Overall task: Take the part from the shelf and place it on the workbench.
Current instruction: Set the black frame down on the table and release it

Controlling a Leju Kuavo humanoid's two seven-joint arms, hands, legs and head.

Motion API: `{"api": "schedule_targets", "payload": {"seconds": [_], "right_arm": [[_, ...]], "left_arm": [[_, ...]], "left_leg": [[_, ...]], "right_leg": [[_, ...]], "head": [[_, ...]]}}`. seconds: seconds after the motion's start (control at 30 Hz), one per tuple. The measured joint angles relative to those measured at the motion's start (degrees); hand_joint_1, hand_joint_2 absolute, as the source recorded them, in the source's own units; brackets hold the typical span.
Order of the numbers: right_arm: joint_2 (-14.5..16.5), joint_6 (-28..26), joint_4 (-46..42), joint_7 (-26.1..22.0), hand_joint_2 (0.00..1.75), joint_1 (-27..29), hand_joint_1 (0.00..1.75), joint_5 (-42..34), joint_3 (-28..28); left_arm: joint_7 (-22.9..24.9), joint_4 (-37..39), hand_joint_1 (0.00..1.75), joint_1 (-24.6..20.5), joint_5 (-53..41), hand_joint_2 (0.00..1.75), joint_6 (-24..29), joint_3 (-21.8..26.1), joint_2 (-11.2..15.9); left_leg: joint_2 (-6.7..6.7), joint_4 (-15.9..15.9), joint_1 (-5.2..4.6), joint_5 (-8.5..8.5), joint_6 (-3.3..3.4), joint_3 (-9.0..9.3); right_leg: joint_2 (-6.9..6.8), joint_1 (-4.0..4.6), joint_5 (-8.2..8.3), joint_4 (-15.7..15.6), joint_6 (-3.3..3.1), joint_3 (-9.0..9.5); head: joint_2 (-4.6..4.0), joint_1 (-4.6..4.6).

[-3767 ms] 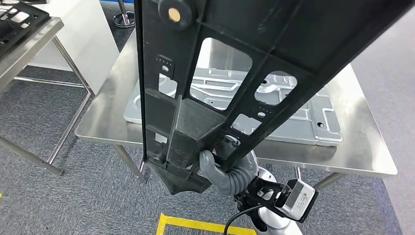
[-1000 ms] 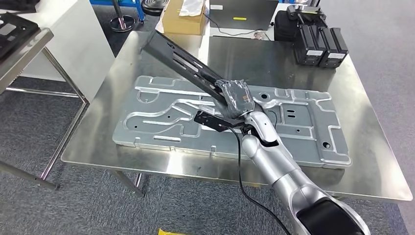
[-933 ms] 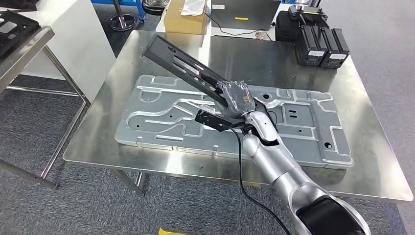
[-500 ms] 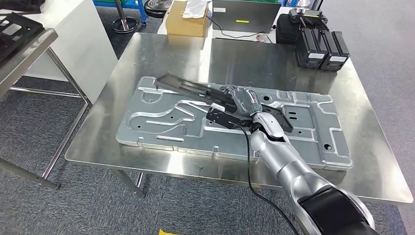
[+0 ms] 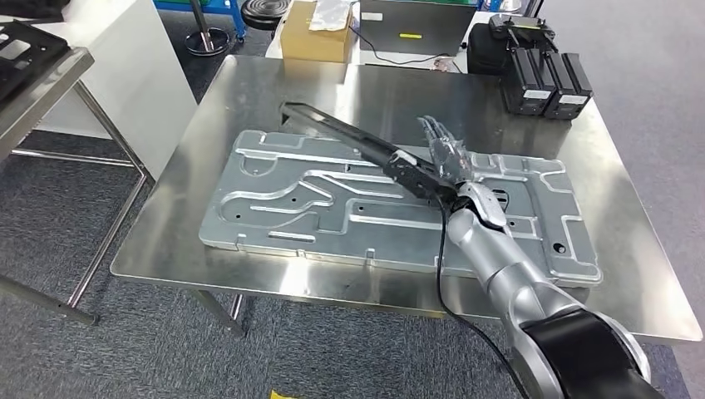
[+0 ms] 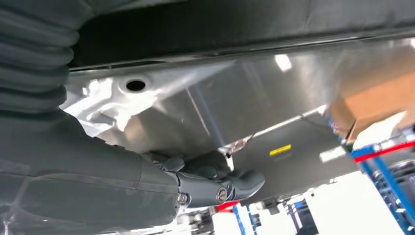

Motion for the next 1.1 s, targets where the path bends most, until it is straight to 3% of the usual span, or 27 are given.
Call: {"api": "schedule_targets", "payload": {"seconds": [0.07, 0.1, 0.2, 0.23, 0.27, 0.3, 0.37, 0.4, 0.43, 0.53, 0.6, 0.63, 0.7, 0.73, 0.77, 0.8, 0.87, 0.93, 1.03, 1.1], "right_arm": [[-0.7, -0.3, 0.3, 0.2, 0.00, -0.8, 0.00, -1.0, -1.1], [-1.1, -0.5, 0.5, 0.2, 0.00, -1.3, 0.00, -1.6, -1.7], [-2.4, -1.2, 0.9, 0.5, 0.00, -2.2, 0.00, -3.2, -3.8], [-3.0, -1.2, 1.1, 0.6, 0.00, -2.3, 0.00, -3.6, -4.6], [-3.6, -1.3, 1.2, 0.8, 0.00, -2.6, 0.00, -4.1, -5.4], [-4.2, -1.2, 1.3, 0.9, 0.00, -2.9, 0.00, -4.5, -6.3], [-5.6, -0.2, 1.4, 1.5, 0.00, -4.3, 0.00, -5.3, -7.9], [-6.4, 0.6, 1.5, 2.0, 0.00, -5.2, 0.00, -5.7, -8.7], [-7.1, 1.7, 1.6, 2.6, 0.00, -6.0, 0.00, -6.0, -9.4], [-9.4, 7.0, 2.1, 3.4, 0.00, -8.2, 0.00, -8.5, -11.5], [-10.7, 12.3, 2.3, 2.5, 0.00, -9.4, 0.00, -12.5, -13.7], [-11.2, 14.7, 2.5, 2.0, 0.00, -10.0, 0.00, -14.6, -15.0], [-12.4, 18.2, 2.8, 0.5, 0.00, -10.6, 0.00, -18.7, -18.0], [-12.8, 19.5, 2.9, -0.3, 0.00, -10.7, 0.00, -20.6, -19.4], [-13.3, 20.8, 3.0, -1.1, 0.00, -10.7, 0.00, -22.5, -20.9], [-13.6, 21.8, 3.1, -2.1, 0.00, -10.7, 0.00, -24.3, -22.3], [-13.8, 23.4, 2.7, -5.0, 0.00, -10.2, 0.00, -27.6, -24.9], [-13.6, 24.2, 0.9, -8.6, 0.00, -8.6, 0.00, -30.8, -27.1], [-12.5, 24.2, -4.7, -12.2, 0.00, -3.5, 0.00, -35.0, -28.7], [-10.4, 23.1, -13.2, -15.4, 0.00, 2.9, 0.00, -38.1, -28.5]], "left_arm": [[-0.9, 0.0, 0.00, -0.1, 0.0, 1.75, 0.2, 0.0, -0.1], [-1.4, 0.0, 0.00, -0.1, 0.0, 1.75, 0.4, 0.0, -0.1], [-2.8, 0.0, 0.00, -0.2, 0.0, 1.75, 0.8, 0.0, -0.1], [-3.2, 0.0, 0.00, -0.2, 0.0, 1.75, 0.9, 0.0, -0.2], [-3.6, 0.0, 0.00, -0.2, -0.1, 1.75, 1.0, 0.0, -0.2], [-4.0, 0.0, 0.00, -0.2, -0.1, 1.75, 1.1, 0.0, -0.2], [-4.8, 0.0, 0.00, -0.3, -0.2, 1.75, 1.4, 0.0, -0.2], [-5.3, 0.0, 0.00, -0.4, -0.2, 1.75, 1.5, 0.0, -0.2], [-5.7, 0.0, 0.00, -0.4, -0.2, 1.75, 1.6, 0.0, -0.2], [-6.6, 0.0, 0.00, -0.5, -0.3, 1.75, 1.8, -0.1, -0.1], [-7.2, 0.0, 0.00, -0.6, -0.3, 1.75, 2.0, -0.1, 0.0], [-7.5, 0.0, 0.00, -0.7, -0.2, 1.75, 2.0, -0.1, 0.0], [-8.0, 0.0, 0.00, -0.8, 0.0, 0.87, 2.1, -0.1, 0.0], [-8.2, 0.0, 0.00, -0.9, 0.0, 0.44, 2.0, -0.1, 0.0], [-8.3, 0.0, 0.00, -0.9, 0.1, 0.00, 2.0, -0.1, 0.0], [-8.3, 0.0, 0.00, -0.8, 0.1, 0.00, 1.9, -0.1, 0.0], [-7.9, 0.0, 0.00, -0.6, 0.1, 0.00, 1.7, -0.1, 0.1], [-7.2, 0.0, 0.00, -0.5, 0.1, 0.00, 1.5, -0.1, 0.0], [-5.4, 0.0, 0.00, -0.4, 0.0, 0.00, 0.9, -0.1, -0.3], [-3.0, 0.1, 0.00, -0.4, 0.0, 0.00, 0.1, -0.1, -0.6]], "left_leg": [[0.13, -0.2, -0.02, 0.28, 0.84, -0.02], [0.20, -0.3, 0.04, 0.40, 1.23, -0.03], [0.20, -0.3, -0.08, 0.42, 1.82, -0.09], [0.14, -0.3, -0.16, 0.40, 1.88, -0.08], [0.06, -0.3, -0.24, 0.39, 1.90, -0.04], [0.00, -0.3, -0.33, 0.38, 1.90, 0.01], [-0.06, -0.3, -0.58, 0.28, 1.80, 0.08], [-0.07, -0.2, -0.73, 0.24, 1.69, 0.02], [-0.08, -0.2, -0.83, 0.22, 1.52, -0.08], [-0.04, -0.2, -0.94, 0.09, 0.75, -0.19], [0.15, 1.9, -1.05, -1.55, 0.15, -1.00], [0.27, 4.8, -1.00, -3.20, -0.08, -2.21], [0.42, 12.6, -0.85, -6.78, -0.40, -5.75], [0.45, 15.4, -0.80, -7.49, -0.48, -7.05], [0.47, 16.2, -0.79, -7.15, -0.49, -7.45], [0.47, 14.7, -0.78, -5.74, -0.42, -6.75], [0.48, 7.0, -0.83, -1.82, 0.12, -3.08], [0.48, 0.9, -0.98, -0.05, 0.73, -0.21], [0.53, -0.6, -0.93, 0.11, 1.40, 0.45], [0.57, -1.5, -0.56, 0.80, 1.97, 0.89]], "right_leg": [[0.02, -0.23, -0.81, 1.0, 0.54, -0.44], [0.02, -0.28, -2.08, 3.0, 0.76, -1.30], [-0.01, -0.27, -7.20, 13.9, 1.10, -6.43], [-0.01, -0.25, -7.68, 16.3, 1.08, -7.67], [-0.01, -0.22, -6.96, 16.4, 0.96, -7.88], [-0.01, -0.17, -5.22, 14.2, 0.72, -6.97], [-0.04, 0.10, -1.18, 6.0, -0.01, -3.20], [-0.07, 0.29, 0.00, 2.8, -0.29, -1.75], [-0.08, 0.47, 0.45, 0.9, -0.48, -0.99], [-0.11, 0.43, 0.48, 0.1, -0.87, -0.84], [-0.13, 0.00, 0.67, -0.4, -1.35, -0.52], [-0.14, -0.10, 0.71, -0.5, -1.52, -0.39], [-0.20, 0.03, 0.64, -0.5, -1.74, -0.35], [-0.24, 0.10, 0.60, -0.4, -1.80, -0.35], [-0.25, 0.14, 0.54, -0.3, -1.83, -0.34], [-0.20, 0.18, 0.46, -0.2, -1.83, -0.32], [-0.05, 0.25, 0.25, 0.0, -1.71, -0.25], [0.01, 0.48, 0.10, 0.2, -1.36, -0.31], [-0.02, 0.48, 0.17, 0.1, -0.60, -0.33], [0.00, 0.45, -1.33, 1.5, -0.12, -0.69]], "head": [[0.00, 0.01], [0.00, 0.02], [0.00, 0.04], [0.00, 0.04], [0.00, 0.04], [0.00, 0.05], [0.00, 0.03], [0.01, 0.03], [0.01, 0.02], [0.00, 0.05], [0.00, -0.08], [0.00, -0.15], [0.00, -0.21], [0.00, -0.21], [0.00, -0.21], [0.00, -0.21], [0.00, -0.21], [0.00, -0.18], [0.01, -0.18], [0.01, -0.02]]}}
